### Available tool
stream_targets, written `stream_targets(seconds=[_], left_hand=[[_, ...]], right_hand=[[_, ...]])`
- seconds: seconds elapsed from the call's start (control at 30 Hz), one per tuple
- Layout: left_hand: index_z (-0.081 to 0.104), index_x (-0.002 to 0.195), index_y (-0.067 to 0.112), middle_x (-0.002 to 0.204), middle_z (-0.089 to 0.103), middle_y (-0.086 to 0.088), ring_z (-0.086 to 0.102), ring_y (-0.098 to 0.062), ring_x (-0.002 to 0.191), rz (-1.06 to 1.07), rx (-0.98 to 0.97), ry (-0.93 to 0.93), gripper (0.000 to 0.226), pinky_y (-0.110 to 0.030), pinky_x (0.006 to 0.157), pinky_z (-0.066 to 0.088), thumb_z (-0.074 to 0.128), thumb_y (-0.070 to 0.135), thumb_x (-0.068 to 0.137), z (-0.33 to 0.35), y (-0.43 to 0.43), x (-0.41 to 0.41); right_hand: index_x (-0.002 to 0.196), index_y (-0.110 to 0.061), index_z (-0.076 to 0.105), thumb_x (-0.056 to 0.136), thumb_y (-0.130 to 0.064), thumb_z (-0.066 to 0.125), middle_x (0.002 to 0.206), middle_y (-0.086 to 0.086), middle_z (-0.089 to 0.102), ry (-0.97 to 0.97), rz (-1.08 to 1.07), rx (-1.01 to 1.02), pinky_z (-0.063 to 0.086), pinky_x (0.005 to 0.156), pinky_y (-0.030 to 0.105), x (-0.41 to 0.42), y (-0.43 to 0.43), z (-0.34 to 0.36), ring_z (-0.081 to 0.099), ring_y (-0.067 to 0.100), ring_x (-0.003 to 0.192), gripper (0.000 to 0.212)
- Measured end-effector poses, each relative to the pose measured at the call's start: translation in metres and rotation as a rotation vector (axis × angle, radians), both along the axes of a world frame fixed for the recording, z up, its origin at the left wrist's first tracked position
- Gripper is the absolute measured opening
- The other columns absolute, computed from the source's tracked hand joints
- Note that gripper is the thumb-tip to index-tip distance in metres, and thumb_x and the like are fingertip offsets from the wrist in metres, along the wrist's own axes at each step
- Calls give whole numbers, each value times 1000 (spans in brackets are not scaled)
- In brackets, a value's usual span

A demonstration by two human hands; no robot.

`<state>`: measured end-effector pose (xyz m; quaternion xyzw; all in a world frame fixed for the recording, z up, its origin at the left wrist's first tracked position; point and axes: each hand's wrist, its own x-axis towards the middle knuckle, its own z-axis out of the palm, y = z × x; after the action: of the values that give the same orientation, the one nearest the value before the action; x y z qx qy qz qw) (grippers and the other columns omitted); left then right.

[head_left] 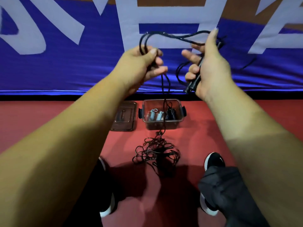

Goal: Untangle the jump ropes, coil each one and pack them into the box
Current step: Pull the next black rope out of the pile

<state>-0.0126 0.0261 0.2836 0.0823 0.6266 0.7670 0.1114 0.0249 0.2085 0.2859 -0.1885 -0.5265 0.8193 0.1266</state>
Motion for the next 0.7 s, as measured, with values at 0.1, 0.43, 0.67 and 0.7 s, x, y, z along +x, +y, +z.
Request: stream_targets(seconds=[0.1,0.43,0.67,0.7], left_hand=[[63,104,1,76,61,-7,66,-24,80,-5,173,28,17,-28,79,61,53,14,109,22,4,3],[61,107,4,78,59,-6,70,-23,77,107,429,-14,18,-23,64,53,51,18,110,25,-4,-12],[62,128,11,126,74,-2,74,-24,101,16,154,-94,48,-34,85,60,54,53,104,14,-19,-23],[60,132,9,131,71,-4,74,-25,107,-33,120,-121,59,-36,89,60,53,59,102,12,-22,-23]], right_hand=[[114,-16,73,102,-76,38,104,11,82,-96,62,116,31,42,23,2,-8,-18,33,10,44,71],[105,-5,66,104,-44,66,80,9,69,-52,448,244,28,43,23,20,-47,-58,33,11,49,39],[88,-17,54,108,-24,64,69,2,51,108,257,-19,26,41,23,11,-42,-21,31,8,46,23],[88,-16,53,109,-25,62,69,2,51,130,251,-81,27,41,23,10,-40,-14,31,7,45,24]])
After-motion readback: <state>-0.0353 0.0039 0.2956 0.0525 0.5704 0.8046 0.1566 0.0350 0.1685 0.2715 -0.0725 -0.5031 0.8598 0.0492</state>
